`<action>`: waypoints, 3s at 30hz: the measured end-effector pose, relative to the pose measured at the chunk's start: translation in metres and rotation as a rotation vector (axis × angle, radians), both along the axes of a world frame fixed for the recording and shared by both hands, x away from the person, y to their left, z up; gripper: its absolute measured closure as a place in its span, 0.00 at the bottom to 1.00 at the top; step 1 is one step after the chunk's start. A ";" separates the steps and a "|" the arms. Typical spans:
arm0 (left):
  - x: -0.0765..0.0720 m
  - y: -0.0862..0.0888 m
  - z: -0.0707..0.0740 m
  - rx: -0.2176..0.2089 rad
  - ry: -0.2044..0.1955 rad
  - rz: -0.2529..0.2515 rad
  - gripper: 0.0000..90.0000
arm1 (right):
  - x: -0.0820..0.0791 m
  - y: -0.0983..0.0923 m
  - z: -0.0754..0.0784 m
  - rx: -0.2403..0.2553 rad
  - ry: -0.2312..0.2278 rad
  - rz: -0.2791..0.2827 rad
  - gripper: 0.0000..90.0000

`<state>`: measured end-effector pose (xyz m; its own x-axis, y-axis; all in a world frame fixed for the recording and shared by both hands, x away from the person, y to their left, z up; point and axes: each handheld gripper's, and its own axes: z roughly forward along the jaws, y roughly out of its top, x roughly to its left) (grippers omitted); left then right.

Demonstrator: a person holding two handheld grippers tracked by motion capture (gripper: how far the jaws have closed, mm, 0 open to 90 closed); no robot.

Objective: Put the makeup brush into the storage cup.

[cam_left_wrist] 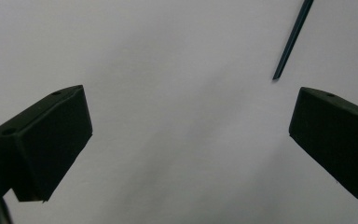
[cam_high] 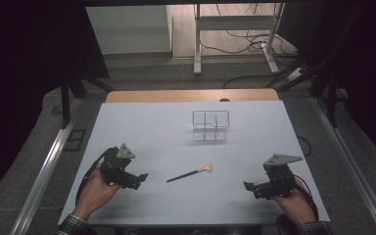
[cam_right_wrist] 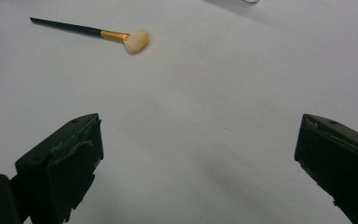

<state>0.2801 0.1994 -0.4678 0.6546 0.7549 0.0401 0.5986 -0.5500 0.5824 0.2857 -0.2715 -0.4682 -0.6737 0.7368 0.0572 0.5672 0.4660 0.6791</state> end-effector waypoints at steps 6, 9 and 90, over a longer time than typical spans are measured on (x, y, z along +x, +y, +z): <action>0.004 -0.008 0.000 0.011 0.009 -0.023 0.00 | 0.000 0.000 0.000 -0.001 0.001 0.002 0.01; 0.007 -0.012 -0.001 0.028 0.016 -0.036 0.00 | 0.000 0.000 0.000 0.001 0.001 0.002 0.01; 0.054 -0.116 -0.013 0.137 0.078 -0.307 0.09 | 0.001 -0.002 0.000 0.008 0.010 -0.006 0.02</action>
<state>0.3343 0.0831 -0.4805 0.8554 0.5135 0.0682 0.4331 -0.7813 0.4495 0.2866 -0.2734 -0.4684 -0.6689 0.7400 0.0703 0.5768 0.4571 0.6770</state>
